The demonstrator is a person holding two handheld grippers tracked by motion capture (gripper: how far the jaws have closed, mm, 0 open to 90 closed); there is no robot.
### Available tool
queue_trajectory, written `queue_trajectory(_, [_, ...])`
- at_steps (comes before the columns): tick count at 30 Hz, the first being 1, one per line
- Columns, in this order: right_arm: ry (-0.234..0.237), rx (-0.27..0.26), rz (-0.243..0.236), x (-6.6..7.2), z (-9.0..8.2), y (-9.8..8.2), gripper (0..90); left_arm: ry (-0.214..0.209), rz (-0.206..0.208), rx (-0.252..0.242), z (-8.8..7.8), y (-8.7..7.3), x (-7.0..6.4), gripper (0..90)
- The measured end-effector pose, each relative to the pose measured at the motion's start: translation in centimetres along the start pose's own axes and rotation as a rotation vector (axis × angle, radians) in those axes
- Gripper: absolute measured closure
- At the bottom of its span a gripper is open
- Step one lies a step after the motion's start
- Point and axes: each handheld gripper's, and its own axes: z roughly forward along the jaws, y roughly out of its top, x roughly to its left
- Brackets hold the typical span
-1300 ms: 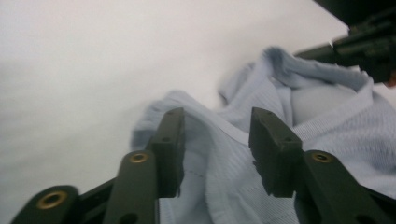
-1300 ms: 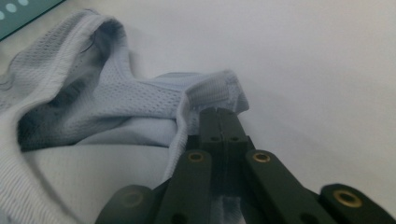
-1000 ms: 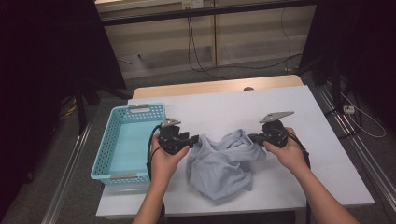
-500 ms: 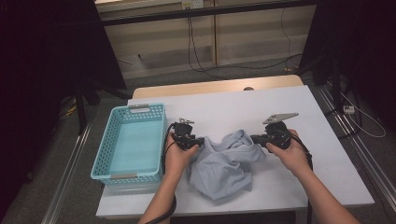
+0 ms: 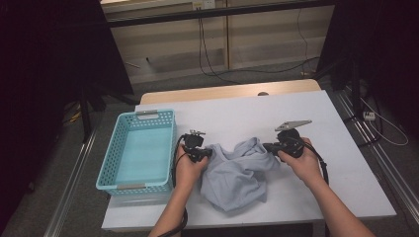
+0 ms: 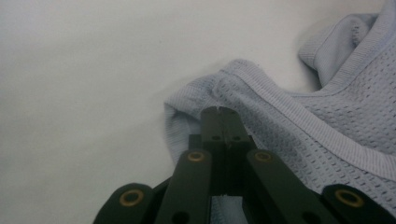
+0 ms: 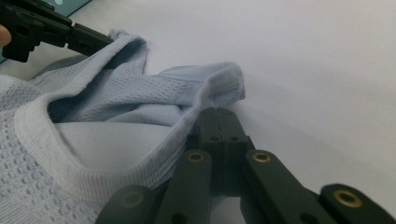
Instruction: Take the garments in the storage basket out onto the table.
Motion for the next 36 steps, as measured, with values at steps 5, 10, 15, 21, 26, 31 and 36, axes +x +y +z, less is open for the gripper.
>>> queue_trajectory(5, [0.0,-0.024,0.013,-0.4,-0.6,0.1,90.0,-0.017,-0.001,0.02,-0.6,0.6,-0.1,90.0])
queue_trajectory(10, [-0.016,-0.035,0.01,-0.8,-1.3,0.3,90.0,-0.044,0.005,-0.011,-1.9,1.4,-0.4,90.0])
queue_trajectory(15, [-0.042,-0.071,0.018,-1.7,-2.8,1.2,90.0,-0.074,0.007,-0.049,-3.9,2.9,-0.4,90.0])
queue_trajectory(21, [-0.064,-0.086,0.013,-2.2,-3.9,2.1,90.0,-0.093,0.006,-0.086,-5.4,3.7,-0.4,90.0])
queue_trajectory(26, [-0.047,-0.073,0.023,-2.1,-3.7,2.3,90.0,-0.105,0.006,-0.097,-5.8,3.9,-0.6,90.0])
queue_trajectory(31, [-0.073,-0.055,0.04,-1.6,-1.0,2.5,60.5,-0.11,0.006,-0.091,-5.4,3.3,-0.7,90.0])
queue_trajectory(36, [-0.037,-0.031,0.071,-1.7,1.7,2.9,43.2,-0.108,0.021,-0.084,-5.6,3.3,-0.7,90.0])
